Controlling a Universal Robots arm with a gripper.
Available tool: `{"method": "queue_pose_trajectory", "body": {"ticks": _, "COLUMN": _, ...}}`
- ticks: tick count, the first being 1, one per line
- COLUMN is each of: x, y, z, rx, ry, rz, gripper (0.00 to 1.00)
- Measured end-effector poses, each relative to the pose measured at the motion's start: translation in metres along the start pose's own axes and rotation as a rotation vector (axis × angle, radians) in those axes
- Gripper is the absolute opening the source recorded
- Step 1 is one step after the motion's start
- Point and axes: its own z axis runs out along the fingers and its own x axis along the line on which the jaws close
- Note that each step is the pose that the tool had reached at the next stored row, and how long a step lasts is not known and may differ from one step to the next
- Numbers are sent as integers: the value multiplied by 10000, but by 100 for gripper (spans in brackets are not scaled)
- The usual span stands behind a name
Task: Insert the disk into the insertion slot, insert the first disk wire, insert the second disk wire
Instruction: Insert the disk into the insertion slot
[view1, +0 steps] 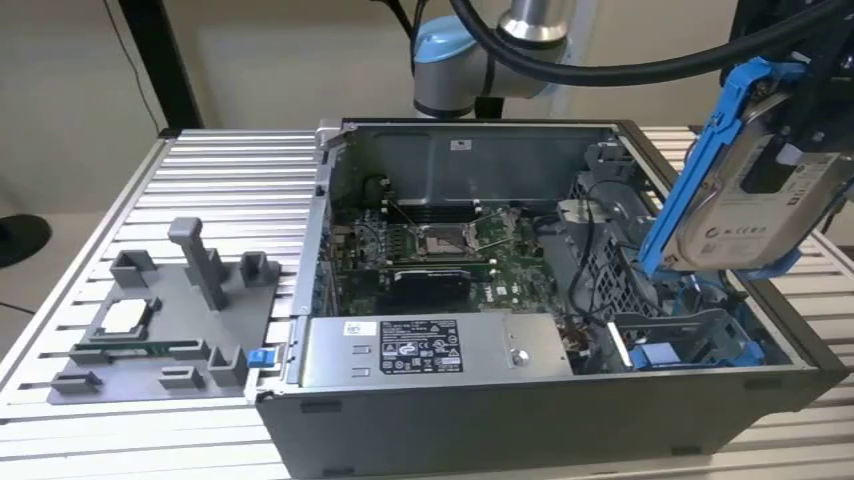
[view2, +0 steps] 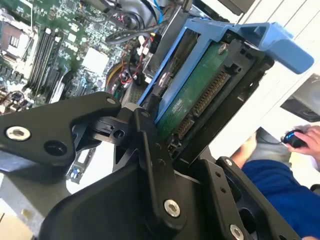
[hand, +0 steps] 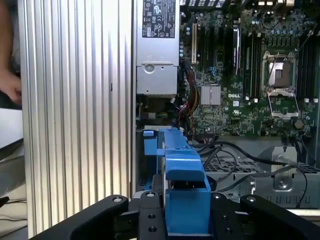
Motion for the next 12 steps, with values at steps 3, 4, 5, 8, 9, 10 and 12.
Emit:
{"method": "queue_pose_trajectory", "body": {"ticks": 3, "x": 26, "y": -2, "z": 12, "rx": 88, "ry": -251, "rz": -3, "gripper": 0}}
{"method": "queue_pose_trajectory", "body": {"ticks": 4, "x": 38, "y": -2, "z": 16, "rx": 97, "ry": -350, "rz": -3, "gripper": 0}}
{"method": "queue_pose_trajectory", "body": {"ticks": 5, "x": 54, "y": -1, "z": 22, "rx": 100, "ry": -407, "rz": -1, "gripper": 0}}
{"method": "queue_pose_trajectory", "body": {"ticks": 8, "x": 124, "y": -2, "z": 43, "rx": 99, "ry": -490, "rz": 8, "gripper": 0}}
{"method": "queue_pose_trajectory", "body": {"ticks": 9, "x": 148, "y": -3, "z": 52, "rx": 99, "ry": -515, "rz": 9, "gripper": 0}}
{"method": "queue_pose_trajectory", "body": {"ticks": 10, "x": 173, "y": -4, "z": 64, "rx": 98, "ry": -543, "rz": 12, "gripper": 0}}
{"method": "queue_pose_trajectory", "body": {"ticks": 12, "x": 219, "y": -4, "z": 90, "rx": 97, "ry": -605, "rz": 17, "gripper": 0}}
